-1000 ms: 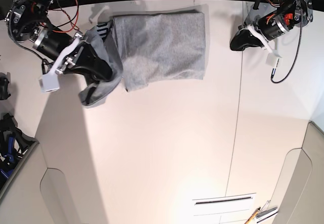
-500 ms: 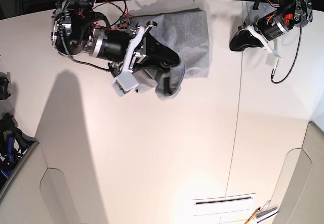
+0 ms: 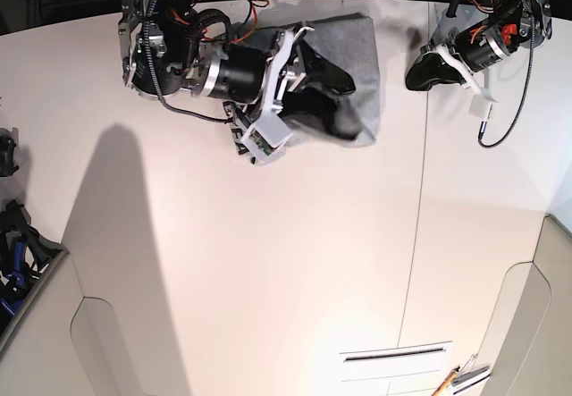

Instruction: Fold the T-shirt properly

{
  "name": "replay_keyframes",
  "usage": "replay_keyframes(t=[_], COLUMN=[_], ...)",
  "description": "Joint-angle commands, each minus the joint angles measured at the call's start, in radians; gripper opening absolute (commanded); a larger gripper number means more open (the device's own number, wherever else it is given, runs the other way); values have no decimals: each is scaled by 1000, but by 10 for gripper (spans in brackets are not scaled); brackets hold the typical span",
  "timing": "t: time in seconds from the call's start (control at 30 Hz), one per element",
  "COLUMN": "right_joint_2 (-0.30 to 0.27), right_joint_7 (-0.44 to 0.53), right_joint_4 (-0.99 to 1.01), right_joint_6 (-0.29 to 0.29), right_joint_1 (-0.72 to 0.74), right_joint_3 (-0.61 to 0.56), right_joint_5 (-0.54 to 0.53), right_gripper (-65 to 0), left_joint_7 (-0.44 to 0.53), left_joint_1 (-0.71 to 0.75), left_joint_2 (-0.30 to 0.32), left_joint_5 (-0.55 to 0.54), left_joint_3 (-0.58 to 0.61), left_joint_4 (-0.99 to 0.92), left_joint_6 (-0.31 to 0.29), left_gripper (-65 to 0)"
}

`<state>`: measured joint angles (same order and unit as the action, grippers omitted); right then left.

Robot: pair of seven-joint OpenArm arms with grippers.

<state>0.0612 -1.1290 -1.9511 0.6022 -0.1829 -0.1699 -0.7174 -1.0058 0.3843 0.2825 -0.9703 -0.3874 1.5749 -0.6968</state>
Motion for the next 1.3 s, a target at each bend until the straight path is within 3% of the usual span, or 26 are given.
replay_keyframes(t=[0.0,0.23,0.53,0.6,0.77,0.93,1.07,1.27], right_joint_2=[6,6,4,2,1,0,-5,-105], right_joint_7=[37,63,47,30,14,70,39,-100], right_joint_4=[-17,-17,-17,-17,-17,-17,-16,-16], right_joint_6=[3,3,-4,-4,-6,-15,-15,16], right_joint_1=[8,55,159,171,177,177,192,191], right_joint_3=[-22,-153,-161,-158,-116,8,114,143], right_joint_5=[-28,-64,163,206,285,352,314,37], right_gripper=[-370,-370,-373,-421,-650,-650,-650,-650], left_joint_7=[-8,-7,-4,2,14,-76,-133,-136], left_joint_1=[-2,-2,-2,-3,-19,-18,-18,-18], left_joint_2=[11,11,11,11,11,11,11,-2], left_joint_5=[1,1,-34,-52,-74,-205,-318,-320], left_joint_3=[-4,-4,-4,-4,-66,-206,-288,-299], left_joint_4=[8,8,8,8,39,150,229,245], left_joint_6=[-1,-1,-1,-1,-1,-1,-1,-1], left_gripper=[-650,-650,-650,-650,-650,-650,-650,-650])
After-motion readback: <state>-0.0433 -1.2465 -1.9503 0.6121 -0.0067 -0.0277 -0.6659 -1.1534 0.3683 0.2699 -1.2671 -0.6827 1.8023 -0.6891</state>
